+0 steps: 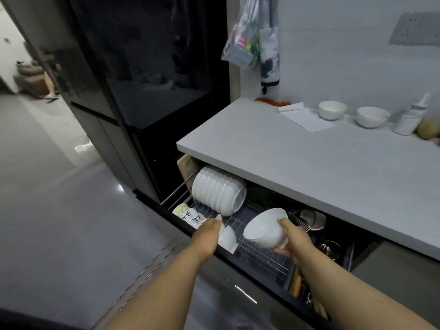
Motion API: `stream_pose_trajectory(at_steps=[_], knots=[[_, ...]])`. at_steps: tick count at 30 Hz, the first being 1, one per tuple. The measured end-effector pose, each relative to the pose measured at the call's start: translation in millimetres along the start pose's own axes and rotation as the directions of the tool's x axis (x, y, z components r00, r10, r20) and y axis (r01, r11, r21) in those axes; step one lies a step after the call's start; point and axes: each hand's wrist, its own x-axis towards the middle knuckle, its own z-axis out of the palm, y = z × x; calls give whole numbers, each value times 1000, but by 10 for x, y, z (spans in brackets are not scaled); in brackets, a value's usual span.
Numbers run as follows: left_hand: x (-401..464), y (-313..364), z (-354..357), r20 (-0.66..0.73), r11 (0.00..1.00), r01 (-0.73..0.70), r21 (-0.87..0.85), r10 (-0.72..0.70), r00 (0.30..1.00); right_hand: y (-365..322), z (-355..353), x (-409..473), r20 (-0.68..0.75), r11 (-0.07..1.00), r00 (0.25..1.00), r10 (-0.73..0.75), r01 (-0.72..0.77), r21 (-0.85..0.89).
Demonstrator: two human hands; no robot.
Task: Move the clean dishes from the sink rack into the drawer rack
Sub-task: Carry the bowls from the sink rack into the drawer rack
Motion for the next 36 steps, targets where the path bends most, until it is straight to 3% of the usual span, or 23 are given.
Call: stream_pose_trajectory(at_steps=[4, 7, 10, 20, 30, 36], knots=[[236, -94, -85, 24, 951, -73, 301, 69, 997, 94, 130, 342, -37, 993, 998, 50, -53, -102], [439, -154, -83, 68, 836, -75, 543, 46, 997, 171, 180, 558, -71, 983, 992, 102, -112, -147], [622, -203, -38, 109, 723, -116, 681, 57, 992, 251, 179, 739, -135, 965, 983, 125, -152, -212], [1026, -408, -16, 171, 591, -161, 790, 39, 985, 677, 393, 1174, -92, 840, 962, 259, -271, -469], [1184, -583, -15, 184, 428, -181, 886, 35, 982, 900, 714, 1349, -84, 803, 954, 287, -288, -522], [1215, -639, 4, 178, 385, -189, 903, 66, 982, 1035, 859, 1410, -81, 795, 951, 299, -295, -530]])
